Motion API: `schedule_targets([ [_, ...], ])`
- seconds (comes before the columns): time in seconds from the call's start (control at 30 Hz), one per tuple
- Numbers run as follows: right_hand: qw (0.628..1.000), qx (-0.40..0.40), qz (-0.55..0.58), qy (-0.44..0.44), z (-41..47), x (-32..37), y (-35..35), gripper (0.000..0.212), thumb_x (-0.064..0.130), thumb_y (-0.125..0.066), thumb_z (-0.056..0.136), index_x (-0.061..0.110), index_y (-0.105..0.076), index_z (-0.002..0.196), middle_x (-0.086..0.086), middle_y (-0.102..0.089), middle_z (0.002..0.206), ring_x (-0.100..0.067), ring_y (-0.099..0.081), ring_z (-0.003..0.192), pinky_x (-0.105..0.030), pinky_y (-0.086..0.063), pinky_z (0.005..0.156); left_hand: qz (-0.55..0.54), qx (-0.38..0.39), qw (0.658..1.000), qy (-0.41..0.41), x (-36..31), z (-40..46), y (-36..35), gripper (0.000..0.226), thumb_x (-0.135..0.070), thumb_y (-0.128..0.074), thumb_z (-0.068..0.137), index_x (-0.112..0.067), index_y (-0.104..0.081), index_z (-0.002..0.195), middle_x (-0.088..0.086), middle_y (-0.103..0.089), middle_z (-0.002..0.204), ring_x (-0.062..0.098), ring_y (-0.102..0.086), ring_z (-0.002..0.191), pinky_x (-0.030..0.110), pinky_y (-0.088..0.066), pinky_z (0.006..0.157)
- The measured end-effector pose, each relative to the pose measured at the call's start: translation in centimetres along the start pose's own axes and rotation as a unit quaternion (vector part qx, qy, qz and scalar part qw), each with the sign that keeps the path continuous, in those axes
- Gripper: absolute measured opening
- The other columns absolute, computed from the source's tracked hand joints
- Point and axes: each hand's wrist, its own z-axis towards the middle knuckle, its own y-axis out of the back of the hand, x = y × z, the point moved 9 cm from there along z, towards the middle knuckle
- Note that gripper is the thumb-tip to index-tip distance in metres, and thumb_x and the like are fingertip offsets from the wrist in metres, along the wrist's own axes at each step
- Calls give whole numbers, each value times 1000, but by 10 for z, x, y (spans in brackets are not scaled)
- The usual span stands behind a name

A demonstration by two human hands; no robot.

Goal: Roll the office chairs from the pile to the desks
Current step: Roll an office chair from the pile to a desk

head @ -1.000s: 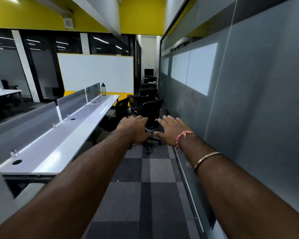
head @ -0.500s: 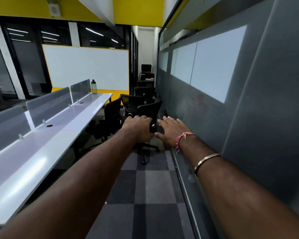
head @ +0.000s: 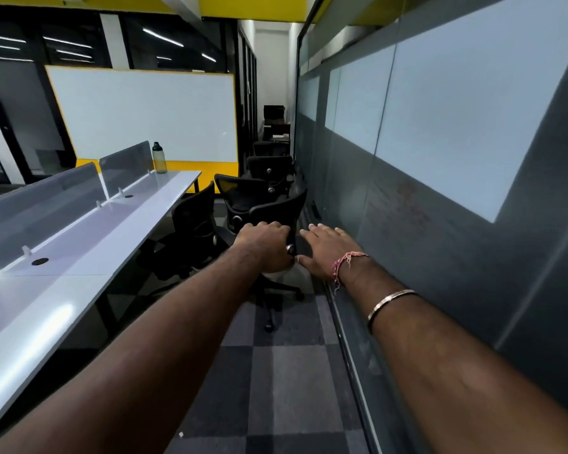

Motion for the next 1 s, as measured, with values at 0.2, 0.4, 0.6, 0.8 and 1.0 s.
schedule_targets([
  [0.2,1000,12,3,26,134,-56,-46,75,64,-36,96,22,-20,157,-2,-18,164,-20,-14,151,-46,-16,121,-18,15,999,25,22,140,-35,74,-60,-59,93,-23,-41,154,1,-50,151,26,-48,138,49,-42,110],
  [0.4,998,23,8,51,250,-98,-71,75,62,-39,96,22,-20,157,-2,-17,165,-20,-13,151,-45,-14,122,-32,44,997,54,45,256,-67,71,-59,-57,95,-22,-41,154,2,-49,152,27,-47,139,50,-40,112],
  [0.6,997,41,4,64,357,-122,-120,73,56,-42,96,21,-20,157,-3,-18,164,-21,-12,151,-46,-14,122,-52,64,995,54,66,370,-114,64,-51,-53,99,-21,-40,154,4,-50,150,29,-48,138,52,-41,111],
  [0.8,996,59,6,62,473,-142,-176,71,48,-44,97,19,-20,157,-3,-20,164,-21,-14,151,-46,-14,122,-63,72,994,45,107,492,-164,75,-51,-57,96,-16,-34,158,5,-48,155,27,-46,142,50,-37,115],
  [1.0,993,107,9,49,571,-151,-229,67,39,-41,98,15,-20,157,-4,-20,164,-20,-13,151,-45,-13,122,-52,93,994,22,145,590,-209,74,-56,-57,94,-15,-41,153,5,-50,153,26,-47,141,48,-36,114],
])
